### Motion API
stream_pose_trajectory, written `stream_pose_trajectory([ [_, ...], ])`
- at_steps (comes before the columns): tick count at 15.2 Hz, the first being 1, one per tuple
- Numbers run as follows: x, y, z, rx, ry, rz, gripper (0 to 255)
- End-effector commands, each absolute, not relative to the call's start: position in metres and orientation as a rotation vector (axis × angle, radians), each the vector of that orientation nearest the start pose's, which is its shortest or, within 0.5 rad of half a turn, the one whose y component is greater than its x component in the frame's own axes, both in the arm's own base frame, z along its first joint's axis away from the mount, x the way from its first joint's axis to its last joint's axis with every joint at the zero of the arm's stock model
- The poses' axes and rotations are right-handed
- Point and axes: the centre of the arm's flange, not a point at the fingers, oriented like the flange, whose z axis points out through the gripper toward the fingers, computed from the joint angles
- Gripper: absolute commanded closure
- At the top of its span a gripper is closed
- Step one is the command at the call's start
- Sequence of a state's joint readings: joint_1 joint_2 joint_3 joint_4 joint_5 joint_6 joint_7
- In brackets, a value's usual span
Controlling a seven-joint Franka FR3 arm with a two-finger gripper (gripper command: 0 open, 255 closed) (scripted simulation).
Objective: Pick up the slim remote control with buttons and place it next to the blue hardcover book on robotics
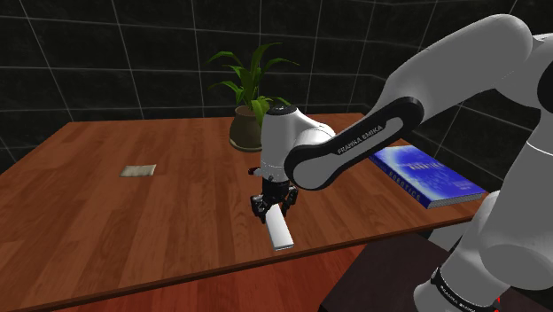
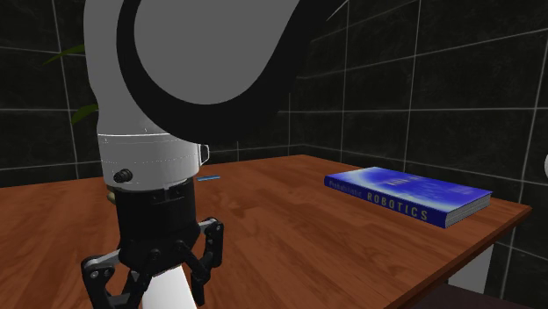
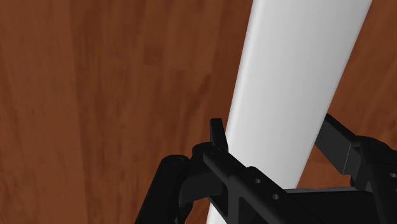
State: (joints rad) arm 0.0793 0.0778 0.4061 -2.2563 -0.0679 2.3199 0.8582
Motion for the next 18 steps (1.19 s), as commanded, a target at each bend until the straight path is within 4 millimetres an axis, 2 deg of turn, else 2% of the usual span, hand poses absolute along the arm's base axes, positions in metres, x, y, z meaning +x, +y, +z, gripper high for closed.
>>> stream_pose_trajectory([
  [1, 0.468, 0.245, 0.331, -3.119, 0.515, -0.009, 255],
  [2, 0.468, 0.245, 0.331, -3.119, 0.515, -0.009, 255],
  [18, 0.468, 0.245, 0.415, -3.119, 0.515, -0.009, 255],
])
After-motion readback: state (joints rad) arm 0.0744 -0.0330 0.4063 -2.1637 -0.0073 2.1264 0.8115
